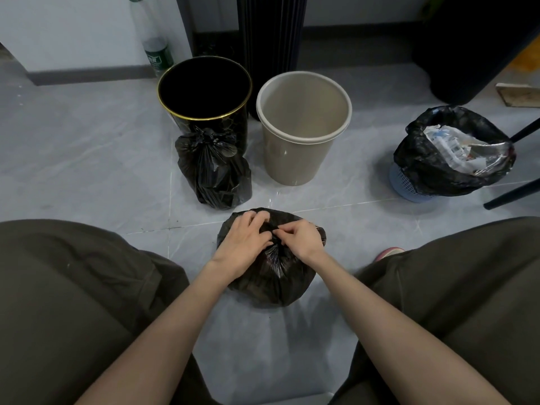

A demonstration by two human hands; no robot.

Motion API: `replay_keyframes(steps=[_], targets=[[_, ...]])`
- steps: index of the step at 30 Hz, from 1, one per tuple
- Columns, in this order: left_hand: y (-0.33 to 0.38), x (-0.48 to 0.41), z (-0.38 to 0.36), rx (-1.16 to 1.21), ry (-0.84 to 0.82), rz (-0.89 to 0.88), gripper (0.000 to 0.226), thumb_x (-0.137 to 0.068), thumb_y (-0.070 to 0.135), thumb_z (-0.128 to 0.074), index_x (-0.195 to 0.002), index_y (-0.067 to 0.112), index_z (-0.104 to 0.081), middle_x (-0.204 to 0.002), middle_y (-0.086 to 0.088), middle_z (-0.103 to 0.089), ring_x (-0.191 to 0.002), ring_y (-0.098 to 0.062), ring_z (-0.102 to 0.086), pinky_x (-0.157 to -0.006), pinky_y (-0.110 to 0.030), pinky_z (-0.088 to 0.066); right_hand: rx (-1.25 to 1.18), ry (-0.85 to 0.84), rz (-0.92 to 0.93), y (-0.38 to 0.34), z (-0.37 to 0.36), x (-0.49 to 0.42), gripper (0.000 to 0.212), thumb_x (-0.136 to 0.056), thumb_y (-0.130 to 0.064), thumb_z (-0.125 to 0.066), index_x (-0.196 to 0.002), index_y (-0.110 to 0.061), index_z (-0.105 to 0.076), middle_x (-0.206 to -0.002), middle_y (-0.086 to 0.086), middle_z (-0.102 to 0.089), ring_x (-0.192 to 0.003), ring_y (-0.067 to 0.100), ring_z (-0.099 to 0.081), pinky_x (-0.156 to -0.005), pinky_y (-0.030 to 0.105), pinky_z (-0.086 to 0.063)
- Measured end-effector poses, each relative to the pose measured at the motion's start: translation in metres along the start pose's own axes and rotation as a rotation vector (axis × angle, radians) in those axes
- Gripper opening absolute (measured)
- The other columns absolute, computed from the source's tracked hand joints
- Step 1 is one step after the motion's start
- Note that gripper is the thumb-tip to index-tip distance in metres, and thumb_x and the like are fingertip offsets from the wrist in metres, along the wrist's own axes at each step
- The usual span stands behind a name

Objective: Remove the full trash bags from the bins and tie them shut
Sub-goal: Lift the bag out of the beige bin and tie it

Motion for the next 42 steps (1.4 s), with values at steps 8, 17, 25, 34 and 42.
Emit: replay_keyframes(steps=[8,17,25,34,42], targets=[[-0.005,-0.003,-0.009,0.211,-0.147,0.128,0.03,-0.1,0.031,-0.033,-0.091,0.019,-0.059,-0.095,0.004,-0.057,-0.099,-0.017,-0.046,-0.092,-0.029,-0.028,0.03,-0.175,0.093,-0.004,0.005,0.002,0.019,-0.088,-0.022,-0.059,-0.084,-0.028,-0.077,-0.059,-0.008,-0.062,-0.052,0.003,-0.05,-0.057,0.021,-0.038],[-0.001,-0.01,0.001,0.713,-0.154,0.455,0.029,-0.097,0.02,-0.045,-0.085,0.006,-0.068,-0.083,0.002,-0.07,-0.079,-0.012,-0.063,-0.077,-0.02,-0.046,0.186,-0.06,0.138,-0.008,0.005,0.007,0.017,-0.08,-0.045,-0.065,-0.086,-0.03,-0.065,-0.068,-0.007,-0.058,-0.065,0.011,-0.05,-0.051,0.024,-0.034],[-0.015,-0.011,0.001,0.83,-0.09,0.551,0.01,-0.086,0.02,-0.065,-0.087,0.013,-0.072,-0.073,0.001,-0.071,-0.071,-0.008,-0.065,-0.075,-0.026,-0.052,0.107,-0.081,0.055,0.002,0.004,0.007,0.029,-0.089,-0.042,-0.055,-0.068,-0.022,-0.057,-0.062,-0.008,-0.061,-0.067,0.013,-0.057,-0.062,0.033,-0.044],[-0.018,-0.01,0.001,0.619,-0.155,0.464,0.016,-0.086,0.022,-0.066,-0.099,0.021,-0.075,-0.08,0.003,-0.075,-0.078,-0.005,-0.068,-0.086,-0.028,-0.052,-0.667,-0.165,-0.3,0.007,0.008,0.004,0.017,-0.089,-0.023,-0.062,-0.096,-0.012,-0.074,-0.08,0.005,-0.074,-0.077,0.008,-0.068,-0.079,0.021,-0.049],[-0.018,-0.006,-0.004,0.726,-0.324,0.387,0.015,-0.084,0.023,-0.069,-0.096,0.017,-0.076,-0.083,0.002,-0.076,-0.078,0.003,-0.066,-0.091,-0.022,-0.05,-0.725,-0.37,-0.686,0.016,0.014,0.002,0.017,-0.078,-0.024,-0.076,-0.086,-0.02,-0.061,-0.082,-0.008,-0.062,-0.075,0.005,-0.053,-0.074,0.017,-0.042]])
Point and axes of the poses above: each hand's wrist, its own x-axis away from the middle knuckle, its own z-axis out of the back of the hand, y = z × x, the point moved 2 cm from there along -x, towards the middle knuckle
